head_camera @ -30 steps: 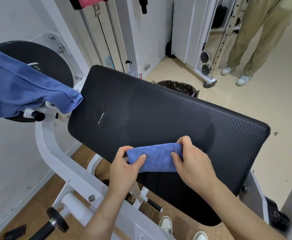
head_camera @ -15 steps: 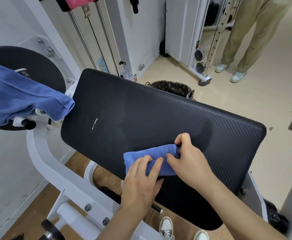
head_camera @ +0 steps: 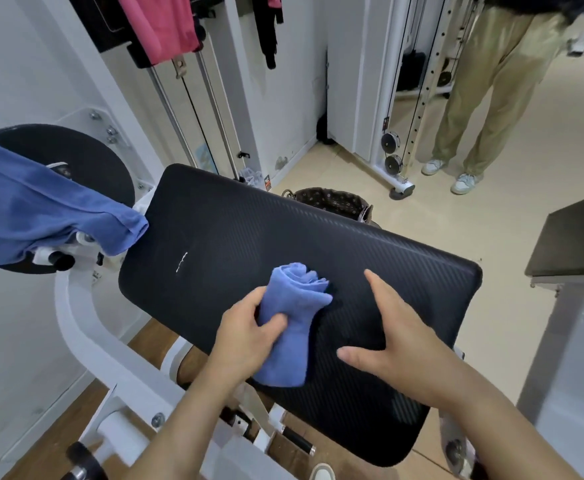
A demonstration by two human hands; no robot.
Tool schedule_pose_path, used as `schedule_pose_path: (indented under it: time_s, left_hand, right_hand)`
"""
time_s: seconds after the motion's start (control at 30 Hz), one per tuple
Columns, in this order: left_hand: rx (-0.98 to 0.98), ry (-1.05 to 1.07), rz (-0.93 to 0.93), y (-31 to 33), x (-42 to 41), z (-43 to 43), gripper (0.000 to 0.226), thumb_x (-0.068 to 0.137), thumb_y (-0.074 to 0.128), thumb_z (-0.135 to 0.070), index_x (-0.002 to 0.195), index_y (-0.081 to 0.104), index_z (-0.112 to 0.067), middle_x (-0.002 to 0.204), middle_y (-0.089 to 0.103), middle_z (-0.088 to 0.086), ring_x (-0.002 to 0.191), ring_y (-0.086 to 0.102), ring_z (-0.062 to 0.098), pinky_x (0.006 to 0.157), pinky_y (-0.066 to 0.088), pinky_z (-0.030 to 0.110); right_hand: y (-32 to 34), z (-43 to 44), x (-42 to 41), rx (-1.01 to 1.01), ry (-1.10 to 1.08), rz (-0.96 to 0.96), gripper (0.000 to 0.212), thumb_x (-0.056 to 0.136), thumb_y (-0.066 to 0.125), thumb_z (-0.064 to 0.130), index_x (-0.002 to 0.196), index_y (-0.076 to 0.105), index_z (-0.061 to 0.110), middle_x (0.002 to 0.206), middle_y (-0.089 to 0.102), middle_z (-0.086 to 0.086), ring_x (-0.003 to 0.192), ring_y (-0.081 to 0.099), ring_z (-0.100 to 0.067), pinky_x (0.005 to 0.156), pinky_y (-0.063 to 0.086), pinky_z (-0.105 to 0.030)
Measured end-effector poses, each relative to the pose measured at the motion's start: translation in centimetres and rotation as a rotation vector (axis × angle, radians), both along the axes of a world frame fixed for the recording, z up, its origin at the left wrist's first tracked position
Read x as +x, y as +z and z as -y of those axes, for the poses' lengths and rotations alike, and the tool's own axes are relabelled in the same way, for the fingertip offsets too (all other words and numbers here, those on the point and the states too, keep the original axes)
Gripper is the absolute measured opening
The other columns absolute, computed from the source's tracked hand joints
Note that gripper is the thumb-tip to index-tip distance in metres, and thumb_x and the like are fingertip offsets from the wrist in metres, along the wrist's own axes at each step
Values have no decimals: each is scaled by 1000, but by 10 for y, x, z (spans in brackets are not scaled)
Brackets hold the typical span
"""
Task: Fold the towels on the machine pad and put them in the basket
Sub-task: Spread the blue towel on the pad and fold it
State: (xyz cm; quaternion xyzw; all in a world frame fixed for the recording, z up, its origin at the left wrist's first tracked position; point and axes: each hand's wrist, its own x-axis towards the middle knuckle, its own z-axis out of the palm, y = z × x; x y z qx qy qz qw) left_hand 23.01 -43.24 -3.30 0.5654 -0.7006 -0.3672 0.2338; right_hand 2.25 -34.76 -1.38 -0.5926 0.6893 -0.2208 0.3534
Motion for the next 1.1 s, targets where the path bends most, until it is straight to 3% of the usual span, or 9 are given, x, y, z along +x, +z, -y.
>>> schedule_pose_path:
  time_s: [0.07, 0.17, 0.3, 0.37, 0.57, 0.77, 0.9, 1.0, 1.1]
  left_hand:
    - [201, 12, -344, 34, -4, -28, 19, 90, 58, -6, 99, 67, -20, 84, 72, -4, 79, 68, 8, 62, 50, 18]
    - [222, 100, -562, 54, -19, -82, 13, 83, 60, -12, 88, 71, -18, 81, 71, 6, 72, 65, 16, 56, 50, 24]
    - [218, 295, -614, 48, -46, -142, 24, 75, 57, -19, 92, 73, -17, 93, 70, 21, 85, 68, 31, 69, 56, 37]
    - [190, 332, -591, 50, -53, -169, 29, 75, 61, -25, 100, 72, -19, 100, 72, 13, 99, 68, 30, 83, 57, 42]
    - [33, 345, -330, 75, -55, -229, 85, 66, 87, -30, 138, 42, -39, 120, 56, -30, 113, 55, -7, 87, 48, 12]
    - [-300, 312, 21, 102, -62, -269, 46, 63, 85, -38, 105, 65, -42, 98, 63, -20, 94, 59, 4, 72, 48, 16]
    - [-590, 286, 211, 99, -67, -305, 33, 63, 80, -36, 88, 58, -34, 83, 56, -16, 77, 56, 8, 62, 42, 15]
    - [-816, 190, 286, 93, -75, -336, 30, 67, 74, -26, 88, 52, -26, 84, 50, -12, 72, 50, 11, 61, 41, 22]
    - [-946, -8, 284, 79, -94, -375, 24, 76, 65, -28, 96, 54, -23, 95, 48, -8, 79, 50, 17, 67, 40, 32]
  right_hand:
    - [10, -5, -8, 90, 34, 185, 128, 59, 72, 72, 150, -12, 40, 156, 9, 23, 144, 13, -1, 117, 21, -34]
    - [26, -12, -10, 167, 181, 451, 133, 49, 74, 77, 152, 0, 39, 152, 27, 23, 138, 29, 4, 114, 27, -28]
    - [39, -35, -11, 61, 315, 699, 56, 75, 80, 37, 126, 59, 28, 118, 69, 9, 111, 64, -9, 98, 50, -41]
    - [38, -51, -14, -3, 309, 677, 35, 80, 78, 21, 113, 67, 26, 107, 73, 7, 102, 68, -11, 91, 54, -43]
    - [36, -99, -20, -133, 400, 495, 41, 69, 83, 19, 104, 64, 31, 95, 71, 11, 89, 68, -7, 78, 57, -35]
    - [53, -142, -25, -261, 518, 297, 48, 67, 79, 48, 107, 56, 39, 104, 58, 20, 99, 55, -1, 84, 49, -33]
    - [58, -174, -48, -217, 456, 32, 59, 72, 73, 53, 118, 37, 49, 94, 49, 17, 86, 48, -3, 71, 43, -23]
    - [64, -206, -71, 282, 460, 468, 59, 75, 61, 64, 127, 36, 51, 89, 73, 4, 80, 69, -13, 77, 54, -33]
    - [50, -248, -77, 539, 373, 926, 43, 81, 59, 61, 118, 61, 39, 102, 73, -11, 87, 70, -33, 80, 54, -44]
